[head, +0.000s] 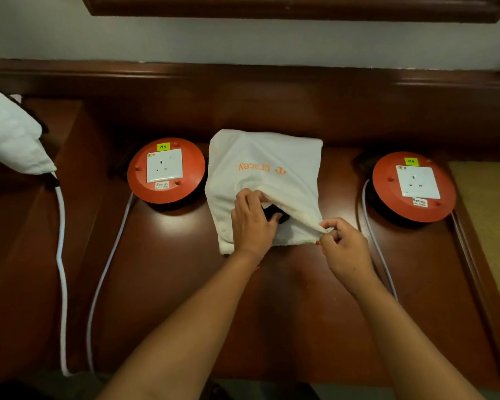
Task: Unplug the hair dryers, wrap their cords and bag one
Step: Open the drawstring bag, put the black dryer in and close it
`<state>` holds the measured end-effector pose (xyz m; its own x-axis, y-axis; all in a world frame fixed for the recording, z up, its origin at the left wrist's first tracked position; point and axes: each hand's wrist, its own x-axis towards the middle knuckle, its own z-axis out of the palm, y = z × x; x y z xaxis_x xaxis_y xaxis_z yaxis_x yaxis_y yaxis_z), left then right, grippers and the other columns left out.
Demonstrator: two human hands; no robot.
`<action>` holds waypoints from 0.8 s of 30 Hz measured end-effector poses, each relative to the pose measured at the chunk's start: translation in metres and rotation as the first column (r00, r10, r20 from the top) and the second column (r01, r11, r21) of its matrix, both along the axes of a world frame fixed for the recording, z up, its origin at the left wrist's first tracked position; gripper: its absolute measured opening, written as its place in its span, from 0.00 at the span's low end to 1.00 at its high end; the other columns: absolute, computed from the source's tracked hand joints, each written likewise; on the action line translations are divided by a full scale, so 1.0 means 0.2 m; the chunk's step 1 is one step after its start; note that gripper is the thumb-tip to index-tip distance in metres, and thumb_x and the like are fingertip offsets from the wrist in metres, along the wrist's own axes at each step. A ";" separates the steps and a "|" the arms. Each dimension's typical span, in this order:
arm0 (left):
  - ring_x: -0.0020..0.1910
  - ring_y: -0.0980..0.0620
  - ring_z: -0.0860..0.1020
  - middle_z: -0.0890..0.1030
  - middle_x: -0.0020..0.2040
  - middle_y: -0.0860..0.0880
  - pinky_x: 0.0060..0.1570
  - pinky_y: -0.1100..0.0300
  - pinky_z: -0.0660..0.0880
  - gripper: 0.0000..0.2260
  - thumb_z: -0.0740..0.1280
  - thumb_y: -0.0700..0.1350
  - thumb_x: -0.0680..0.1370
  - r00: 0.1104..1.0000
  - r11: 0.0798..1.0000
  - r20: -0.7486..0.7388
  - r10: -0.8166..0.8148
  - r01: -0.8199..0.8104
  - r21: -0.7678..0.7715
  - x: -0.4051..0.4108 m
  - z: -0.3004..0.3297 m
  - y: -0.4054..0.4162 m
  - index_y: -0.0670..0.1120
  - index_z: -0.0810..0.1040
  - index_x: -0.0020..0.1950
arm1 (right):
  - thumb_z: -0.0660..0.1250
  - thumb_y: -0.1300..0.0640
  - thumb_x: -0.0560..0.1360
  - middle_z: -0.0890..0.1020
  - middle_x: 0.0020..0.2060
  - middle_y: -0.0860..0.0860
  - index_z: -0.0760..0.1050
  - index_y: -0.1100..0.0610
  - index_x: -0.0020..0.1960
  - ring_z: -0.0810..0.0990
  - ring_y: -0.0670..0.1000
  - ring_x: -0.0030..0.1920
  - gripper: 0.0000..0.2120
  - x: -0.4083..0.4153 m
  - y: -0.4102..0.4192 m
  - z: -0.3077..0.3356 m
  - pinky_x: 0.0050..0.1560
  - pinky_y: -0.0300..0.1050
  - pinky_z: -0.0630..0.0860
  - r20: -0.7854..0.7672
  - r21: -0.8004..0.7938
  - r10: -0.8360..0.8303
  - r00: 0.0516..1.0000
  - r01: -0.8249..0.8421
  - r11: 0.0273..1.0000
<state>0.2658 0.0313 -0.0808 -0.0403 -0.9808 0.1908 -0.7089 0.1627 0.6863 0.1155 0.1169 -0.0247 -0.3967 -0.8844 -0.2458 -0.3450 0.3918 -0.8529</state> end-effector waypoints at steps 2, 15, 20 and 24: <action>0.45 0.41 0.75 0.70 0.53 0.42 0.42 0.47 0.76 0.19 0.74 0.39 0.67 0.998 1.000 -0.062 0.017 -0.017 0.000 -0.02 0.01 -0.02 0.42 0.68 0.51 | 0.63 0.66 0.73 0.74 0.30 0.57 0.76 0.51 0.44 0.67 0.47 0.28 0.10 0.00 0.04 -0.03 0.24 0.34 0.64 -0.024 -0.008 -0.006 1.000 0.006 1.000; 0.62 0.41 0.68 0.67 0.66 0.41 0.58 0.48 0.68 0.35 0.74 0.50 0.70 0.884 0.918 0.453 0.121 -0.272 0.287 0.43 -0.16 0.21 0.48 0.63 0.73 | 0.61 0.64 0.76 0.78 0.33 0.52 0.76 0.51 0.49 0.73 0.49 0.31 0.10 -0.07 0.15 -0.16 0.29 0.43 0.68 -0.079 0.051 -0.082 0.993 0.087 0.995; 0.52 0.41 0.76 0.78 0.55 0.40 0.45 0.52 0.72 0.11 0.65 0.40 0.76 0.946 0.854 0.293 0.138 -0.264 0.448 0.55 -0.16 0.24 0.41 0.74 0.58 | 0.60 0.64 0.76 0.75 0.32 0.48 0.75 0.52 0.51 0.72 0.48 0.31 0.10 -0.08 0.19 -0.16 0.30 0.41 0.66 -0.123 0.064 -0.060 0.991 0.068 0.996; 0.47 0.38 0.78 0.81 0.50 0.39 0.39 0.56 0.68 0.07 0.61 0.41 0.79 0.945 0.790 0.218 0.244 -0.324 0.520 0.64 -0.15 0.28 0.39 0.77 0.52 | 0.61 0.63 0.78 0.76 0.34 0.48 0.77 0.53 0.53 0.72 0.46 0.32 0.09 -0.13 0.25 -0.17 0.33 0.40 0.66 -0.096 0.038 -0.083 0.992 0.087 0.995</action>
<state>0.3943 0.0871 -0.1115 0.2708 -0.8921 -0.3616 -0.7539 -0.4301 0.4966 0.0887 0.1679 -0.0587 -0.4935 -0.8360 -0.2398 -0.3867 0.4579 -0.8005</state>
